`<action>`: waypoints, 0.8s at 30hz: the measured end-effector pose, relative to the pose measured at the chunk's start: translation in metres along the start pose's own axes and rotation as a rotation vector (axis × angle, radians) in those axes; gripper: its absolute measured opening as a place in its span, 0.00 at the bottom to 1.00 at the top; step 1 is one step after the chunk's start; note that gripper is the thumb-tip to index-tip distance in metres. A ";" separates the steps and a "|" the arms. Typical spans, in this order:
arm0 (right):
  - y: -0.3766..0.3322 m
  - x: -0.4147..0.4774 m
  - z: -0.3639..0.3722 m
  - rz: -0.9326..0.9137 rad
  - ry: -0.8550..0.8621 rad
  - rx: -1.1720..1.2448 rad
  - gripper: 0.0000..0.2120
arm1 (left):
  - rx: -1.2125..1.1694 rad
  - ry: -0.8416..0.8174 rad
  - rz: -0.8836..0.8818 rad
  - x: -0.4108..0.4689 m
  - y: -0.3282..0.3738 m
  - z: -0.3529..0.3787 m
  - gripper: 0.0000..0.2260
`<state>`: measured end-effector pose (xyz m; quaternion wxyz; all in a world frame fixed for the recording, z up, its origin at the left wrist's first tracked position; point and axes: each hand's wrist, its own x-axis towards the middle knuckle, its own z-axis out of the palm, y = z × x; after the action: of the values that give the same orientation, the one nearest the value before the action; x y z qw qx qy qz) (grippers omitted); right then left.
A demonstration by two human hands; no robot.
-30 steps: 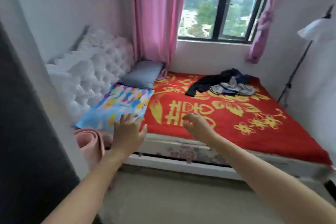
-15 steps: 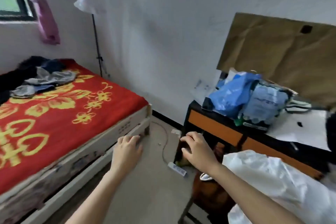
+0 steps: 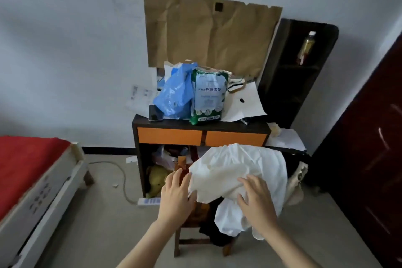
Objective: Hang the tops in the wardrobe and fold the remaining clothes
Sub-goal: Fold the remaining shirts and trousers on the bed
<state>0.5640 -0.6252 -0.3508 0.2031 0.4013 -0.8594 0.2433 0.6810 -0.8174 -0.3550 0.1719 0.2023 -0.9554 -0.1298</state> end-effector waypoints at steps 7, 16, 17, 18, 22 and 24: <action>0.048 -0.008 -0.021 0.125 0.051 -0.104 0.38 | 0.094 0.003 0.207 0.033 0.056 0.024 0.37; 0.066 0.023 -0.003 -0.028 -0.161 -0.332 0.46 | -0.232 0.217 0.126 0.024 0.048 0.028 0.08; 0.066 0.028 0.000 -0.067 -0.178 -0.327 0.42 | -0.262 0.237 0.096 0.020 0.046 0.024 0.08; 0.064 0.034 0.003 -0.114 -0.191 -0.309 0.36 | -0.285 0.263 0.053 0.015 0.042 0.018 0.09; 0.038 0.052 0.009 -0.275 -0.121 -0.141 0.18 | -0.395 0.367 -0.055 0.000 0.029 -0.020 0.09; 0.020 0.056 0.017 -0.323 -0.087 0.039 0.16 | -0.421 0.431 -0.112 -0.010 0.024 -0.038 0.09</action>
<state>0.5126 -0.6569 -0.3386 0.1947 0.5483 -0.7866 0.2065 0.6958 -0.7988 -0.3155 0.4012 0.2374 -0.8364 -0.2882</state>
